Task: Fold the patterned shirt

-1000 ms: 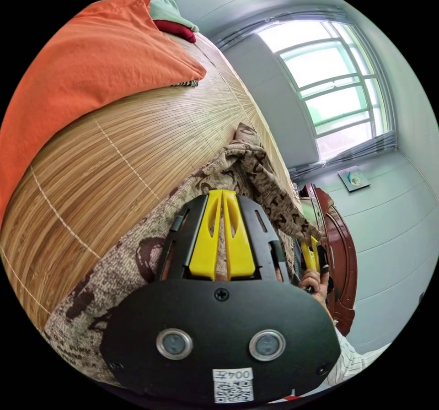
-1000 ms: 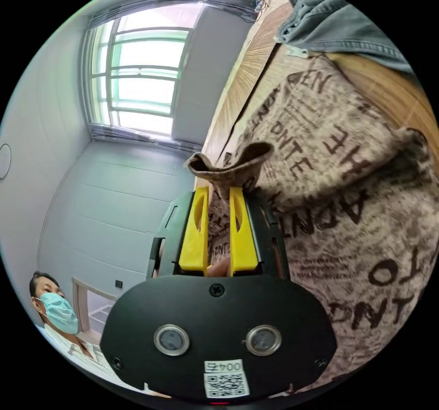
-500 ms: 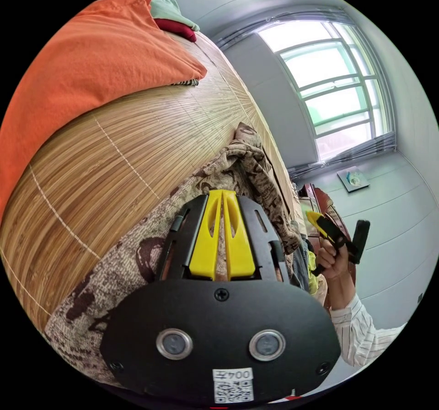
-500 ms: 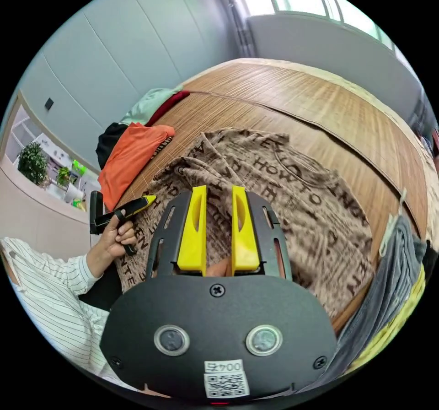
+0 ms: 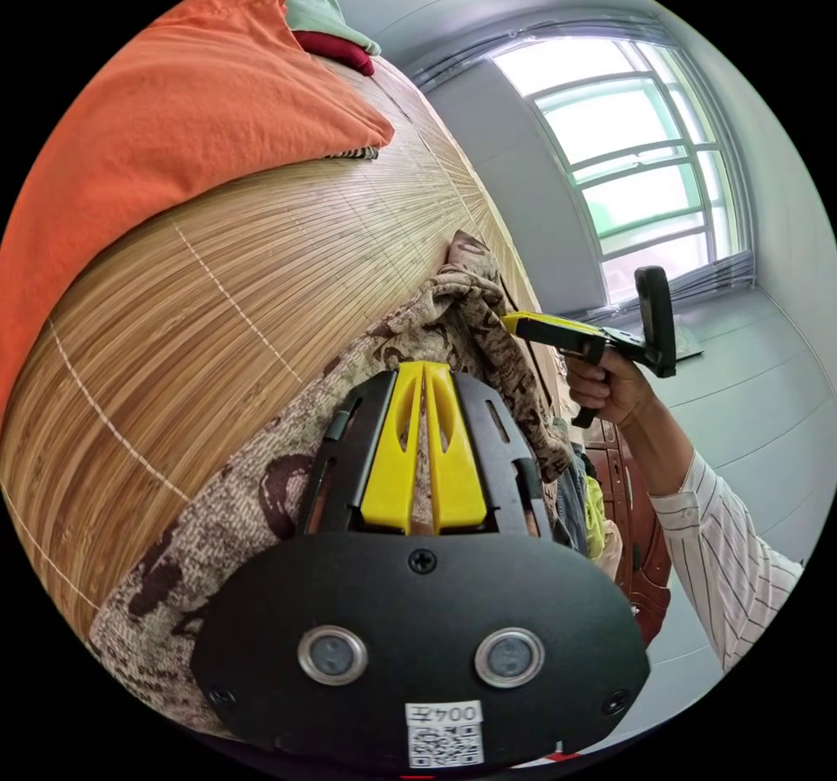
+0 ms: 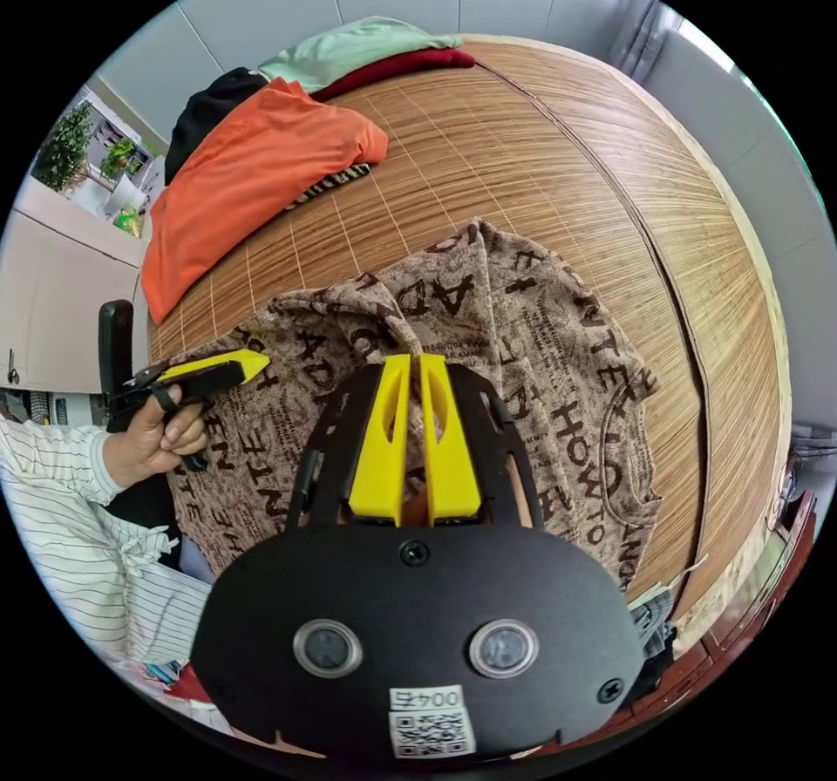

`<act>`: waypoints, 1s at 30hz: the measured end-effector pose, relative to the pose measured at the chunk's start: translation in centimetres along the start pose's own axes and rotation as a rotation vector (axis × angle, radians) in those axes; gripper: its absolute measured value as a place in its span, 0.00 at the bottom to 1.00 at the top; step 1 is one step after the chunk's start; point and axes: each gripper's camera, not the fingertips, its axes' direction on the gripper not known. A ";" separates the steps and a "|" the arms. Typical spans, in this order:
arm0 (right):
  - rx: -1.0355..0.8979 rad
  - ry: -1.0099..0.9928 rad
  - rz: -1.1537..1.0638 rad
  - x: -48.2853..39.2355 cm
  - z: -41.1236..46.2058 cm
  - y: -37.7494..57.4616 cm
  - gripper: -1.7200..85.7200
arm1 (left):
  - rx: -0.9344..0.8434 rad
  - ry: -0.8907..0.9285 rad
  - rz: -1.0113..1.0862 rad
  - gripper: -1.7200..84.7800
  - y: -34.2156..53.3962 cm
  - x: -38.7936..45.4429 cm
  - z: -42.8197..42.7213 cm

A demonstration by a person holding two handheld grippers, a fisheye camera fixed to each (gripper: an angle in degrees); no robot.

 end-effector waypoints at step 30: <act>0.460 0.053 0.901 -8.3 0.6 29.6 0.12 | -0.007 -0.005 0.014 0.02 -1.2 0.0 -0.9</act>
